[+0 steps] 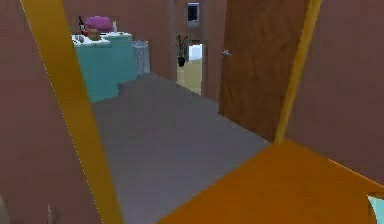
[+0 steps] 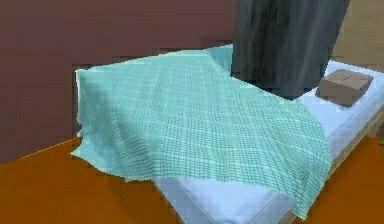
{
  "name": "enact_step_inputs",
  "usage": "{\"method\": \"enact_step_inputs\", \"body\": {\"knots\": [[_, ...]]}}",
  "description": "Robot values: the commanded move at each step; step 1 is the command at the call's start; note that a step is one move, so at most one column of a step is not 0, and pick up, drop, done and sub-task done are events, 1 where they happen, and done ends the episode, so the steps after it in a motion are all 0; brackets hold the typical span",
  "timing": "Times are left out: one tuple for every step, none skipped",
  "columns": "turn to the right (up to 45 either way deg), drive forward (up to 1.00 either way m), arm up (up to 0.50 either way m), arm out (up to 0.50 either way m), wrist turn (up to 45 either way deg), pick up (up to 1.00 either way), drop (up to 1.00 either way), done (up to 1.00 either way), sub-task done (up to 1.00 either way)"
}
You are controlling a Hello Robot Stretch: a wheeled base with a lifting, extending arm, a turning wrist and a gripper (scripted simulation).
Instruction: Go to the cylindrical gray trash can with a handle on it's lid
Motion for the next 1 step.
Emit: {"method": "enact_step_inputs", "body": {"knots": [[0.0,0.85,0.00,0.00,0.0,0.00,0.00,0.00,0.00]]}}
